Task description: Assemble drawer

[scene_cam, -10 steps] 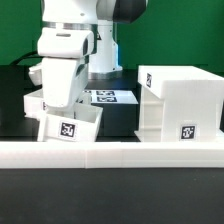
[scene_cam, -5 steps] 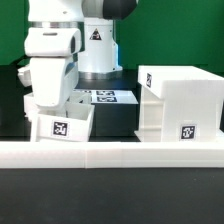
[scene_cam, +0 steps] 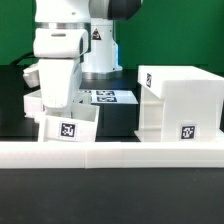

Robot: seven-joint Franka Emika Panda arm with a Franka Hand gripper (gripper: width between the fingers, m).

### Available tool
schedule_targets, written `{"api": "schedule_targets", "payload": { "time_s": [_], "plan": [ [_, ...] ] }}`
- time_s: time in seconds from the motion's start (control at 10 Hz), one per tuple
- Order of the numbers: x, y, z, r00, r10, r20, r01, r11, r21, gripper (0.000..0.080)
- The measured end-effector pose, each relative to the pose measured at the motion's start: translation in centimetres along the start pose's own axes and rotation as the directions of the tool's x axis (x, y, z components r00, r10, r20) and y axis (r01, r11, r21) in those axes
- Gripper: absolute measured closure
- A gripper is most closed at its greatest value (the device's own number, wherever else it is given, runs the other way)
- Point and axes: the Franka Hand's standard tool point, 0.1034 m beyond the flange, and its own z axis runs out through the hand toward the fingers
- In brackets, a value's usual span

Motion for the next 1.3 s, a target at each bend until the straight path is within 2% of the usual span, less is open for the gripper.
{"api": "schedule_targets", "payload": {
  "time_s": [0.1,0.3,0.4,0.8,1.0,1.1,1.3],
  "plan": [
    [0.0,0.0,0.1,1.000,-0.024,-0.005,0.024,1.000,0.003,0.0758],
    [-1.0,0.0,0.0,0.998,-0.061,-0.025,0.061,0.998,0.004,0.0758],
    [-1.7,-0.1,0.1,0.995,-0.079,-0.061,0.079,0.997,0.014,0.0758],
    [0.2,0.2,0.2,0.991,-0.110,-0.083,0.111,0.994,0.018,0.0758],
    [2.2,1.0,0.1,0.985,-0.162,-0.055,0.162,0.987,0.009,0.0758],
    [2.5,1.2,0.0,0.984,-0.171,-0.052,0.171,0.985,-0.008,0.0758],
    [2.3,1.1,0.1,0.985,-0.167,-0.052,0.167,0.986,-0.004,0.0758]
  ]
}}
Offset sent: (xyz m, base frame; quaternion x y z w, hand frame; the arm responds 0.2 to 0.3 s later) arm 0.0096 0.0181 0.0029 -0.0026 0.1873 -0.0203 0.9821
